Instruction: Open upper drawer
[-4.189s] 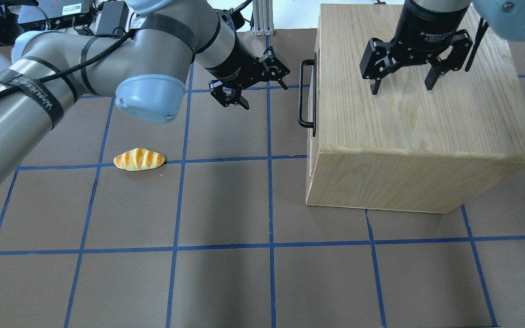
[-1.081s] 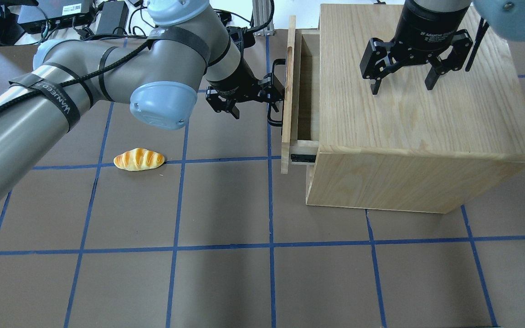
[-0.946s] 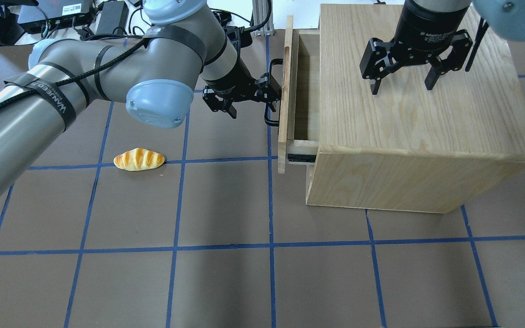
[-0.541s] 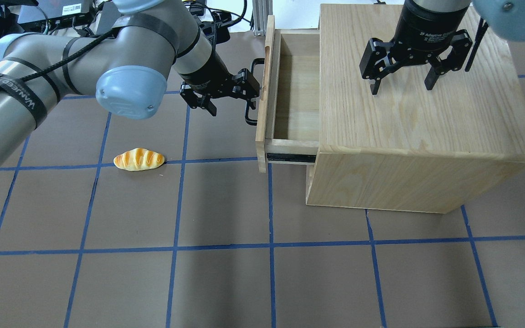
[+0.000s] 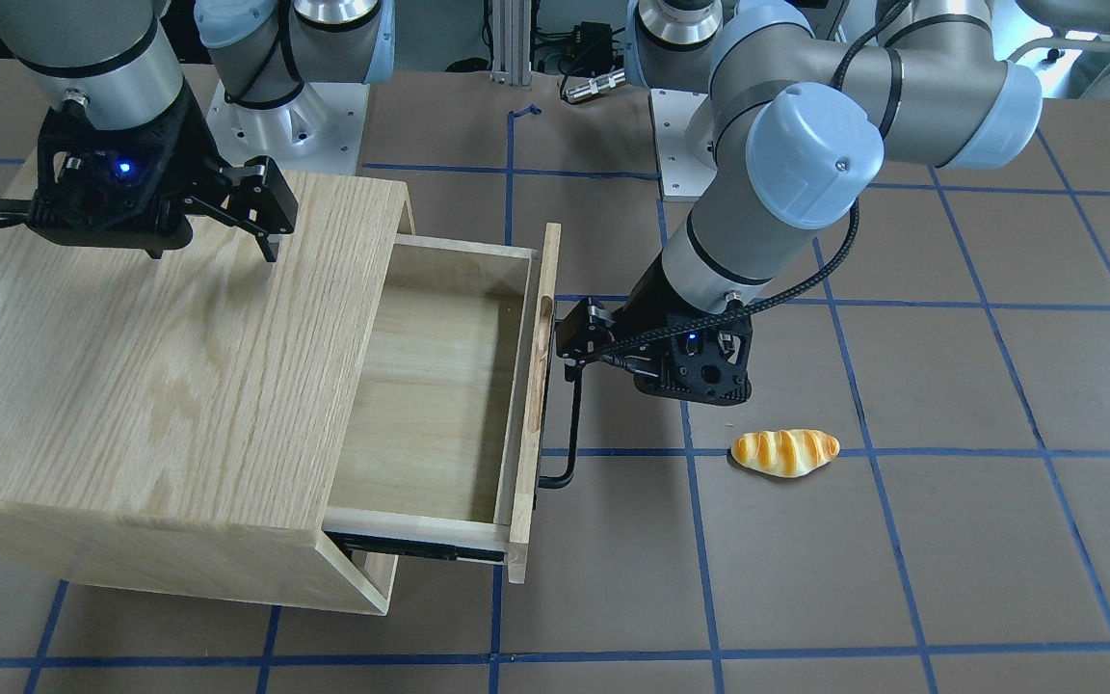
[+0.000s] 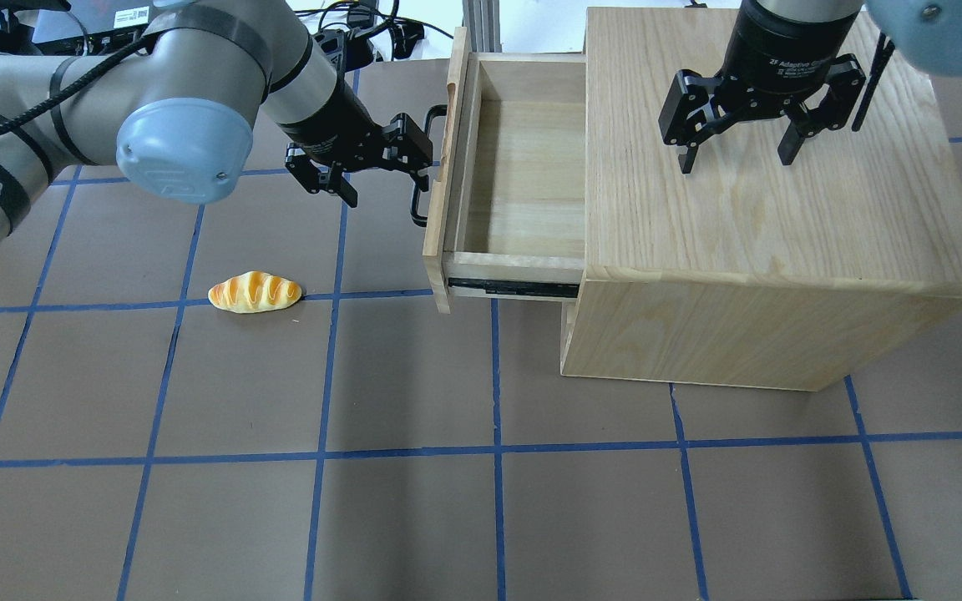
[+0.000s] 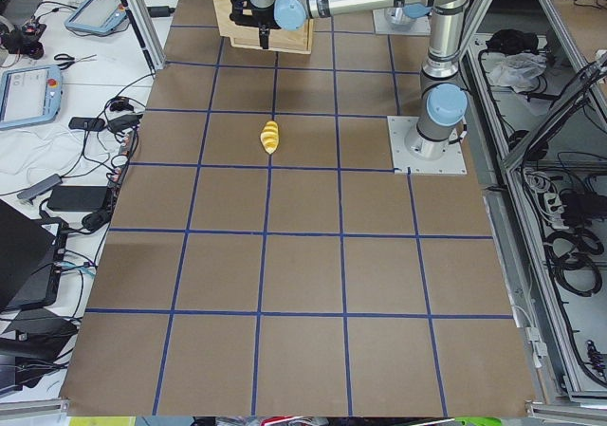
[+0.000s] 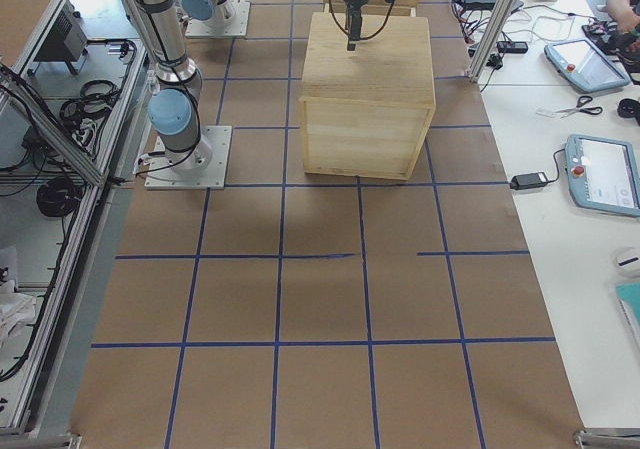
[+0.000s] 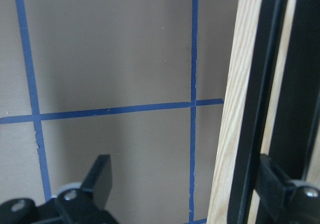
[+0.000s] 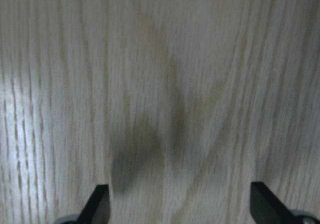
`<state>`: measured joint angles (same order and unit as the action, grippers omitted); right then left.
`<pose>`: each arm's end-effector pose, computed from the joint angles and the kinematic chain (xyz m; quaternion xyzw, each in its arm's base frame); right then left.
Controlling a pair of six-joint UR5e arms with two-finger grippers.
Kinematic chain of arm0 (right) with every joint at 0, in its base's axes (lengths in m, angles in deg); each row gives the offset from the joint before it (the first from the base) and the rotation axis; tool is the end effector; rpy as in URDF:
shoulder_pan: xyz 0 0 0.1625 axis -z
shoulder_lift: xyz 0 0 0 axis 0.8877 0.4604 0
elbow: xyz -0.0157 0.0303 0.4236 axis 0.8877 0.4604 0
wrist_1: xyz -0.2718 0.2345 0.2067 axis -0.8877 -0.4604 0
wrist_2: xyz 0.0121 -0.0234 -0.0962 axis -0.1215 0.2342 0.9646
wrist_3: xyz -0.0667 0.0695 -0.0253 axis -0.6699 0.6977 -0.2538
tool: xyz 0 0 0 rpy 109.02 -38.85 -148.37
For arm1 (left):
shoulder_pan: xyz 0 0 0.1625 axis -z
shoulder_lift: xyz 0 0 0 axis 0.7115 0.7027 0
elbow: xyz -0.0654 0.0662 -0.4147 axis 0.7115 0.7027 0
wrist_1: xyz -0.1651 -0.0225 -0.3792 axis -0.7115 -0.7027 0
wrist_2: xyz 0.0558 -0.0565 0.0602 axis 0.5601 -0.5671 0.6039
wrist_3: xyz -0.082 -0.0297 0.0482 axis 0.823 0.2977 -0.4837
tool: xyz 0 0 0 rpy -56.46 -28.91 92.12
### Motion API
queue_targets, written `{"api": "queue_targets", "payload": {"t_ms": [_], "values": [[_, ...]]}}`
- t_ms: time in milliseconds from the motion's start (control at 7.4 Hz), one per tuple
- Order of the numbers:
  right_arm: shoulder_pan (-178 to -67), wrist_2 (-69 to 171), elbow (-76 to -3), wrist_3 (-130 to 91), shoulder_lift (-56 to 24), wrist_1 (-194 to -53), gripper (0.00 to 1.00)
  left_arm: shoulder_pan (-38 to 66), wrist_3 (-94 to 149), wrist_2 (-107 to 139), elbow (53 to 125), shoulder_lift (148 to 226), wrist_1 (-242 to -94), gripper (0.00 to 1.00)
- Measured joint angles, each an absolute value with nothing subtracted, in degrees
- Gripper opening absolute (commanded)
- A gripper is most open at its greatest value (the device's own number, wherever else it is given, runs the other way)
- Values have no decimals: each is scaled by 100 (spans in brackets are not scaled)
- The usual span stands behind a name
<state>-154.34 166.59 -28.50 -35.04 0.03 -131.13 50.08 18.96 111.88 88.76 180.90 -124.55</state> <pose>0.1449 -0.5163 0.5049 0.0060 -0.9995 -0.0225 0.0220 -0.2145 -0.5660 0.3872 0.0024 -0.9906 0.0117 0.1365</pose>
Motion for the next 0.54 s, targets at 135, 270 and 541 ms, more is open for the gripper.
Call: {"api": "queue_targets", "payload": {"t_ms": [135, 270, 541], "values": [[-15433, 16659, -2850, -3502, 3, -13113, 100, 4927, 1837, 11189, 8876, 18072, -12504, 100], [-15432, 16659, -2850, -3502, 3, -13113, 100, 4853, 1775, 11249, 8876, 18056, -12587, 100], [-15433, 16659, -2850, -3501, 3, -13113, 100, 4798, 1730, 11507, 8876, 18016, -12685, 100]]}}
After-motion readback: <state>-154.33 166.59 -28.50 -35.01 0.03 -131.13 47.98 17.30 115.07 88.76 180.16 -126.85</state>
